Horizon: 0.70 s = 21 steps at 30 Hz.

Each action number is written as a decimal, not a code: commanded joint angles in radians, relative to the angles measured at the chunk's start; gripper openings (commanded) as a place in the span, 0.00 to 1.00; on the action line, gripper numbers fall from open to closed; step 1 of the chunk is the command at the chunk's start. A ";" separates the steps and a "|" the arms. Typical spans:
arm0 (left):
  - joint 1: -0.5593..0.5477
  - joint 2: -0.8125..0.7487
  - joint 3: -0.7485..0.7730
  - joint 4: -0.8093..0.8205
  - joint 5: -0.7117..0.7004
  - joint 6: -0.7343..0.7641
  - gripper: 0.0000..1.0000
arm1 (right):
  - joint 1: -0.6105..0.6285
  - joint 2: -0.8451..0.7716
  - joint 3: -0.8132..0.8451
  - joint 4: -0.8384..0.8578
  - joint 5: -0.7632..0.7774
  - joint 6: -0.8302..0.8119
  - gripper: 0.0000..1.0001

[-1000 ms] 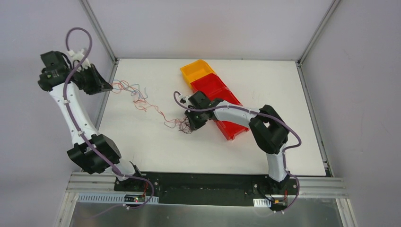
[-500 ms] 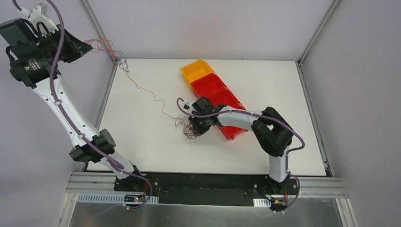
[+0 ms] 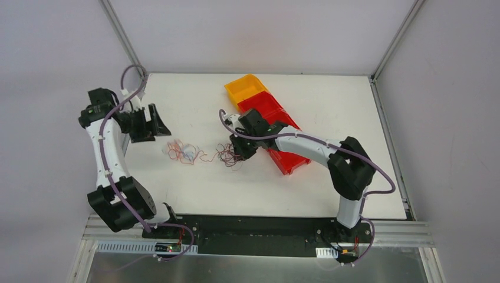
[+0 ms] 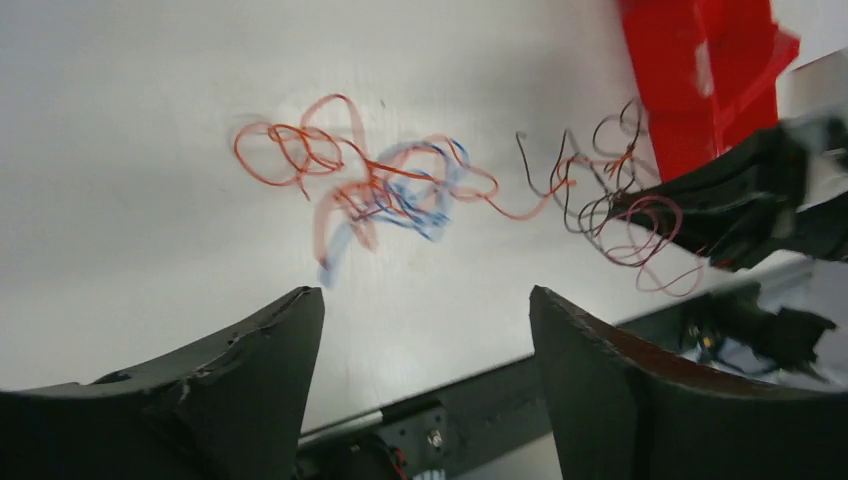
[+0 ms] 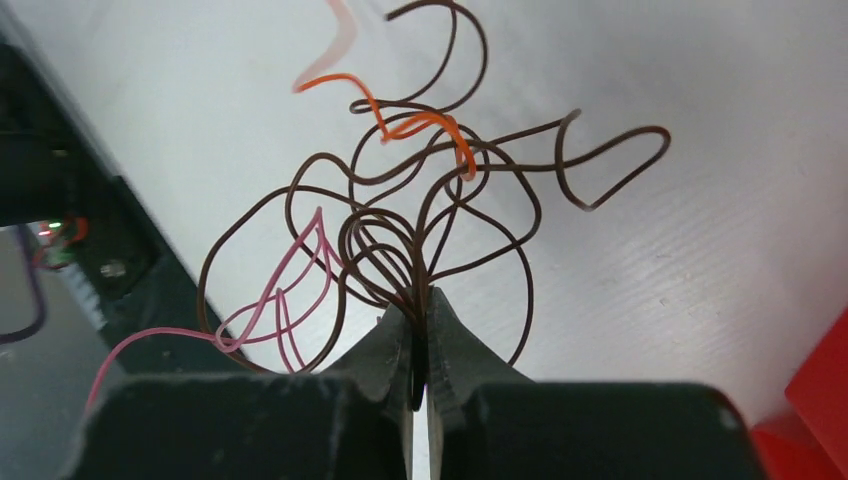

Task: Untangle the cables

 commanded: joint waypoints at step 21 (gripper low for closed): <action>-0.425 -0.031 -0.357 0.382 0.474 -0.209 0.23 | 0.042 -0.201 0.147 0.103 -0.273 -0.025 0.01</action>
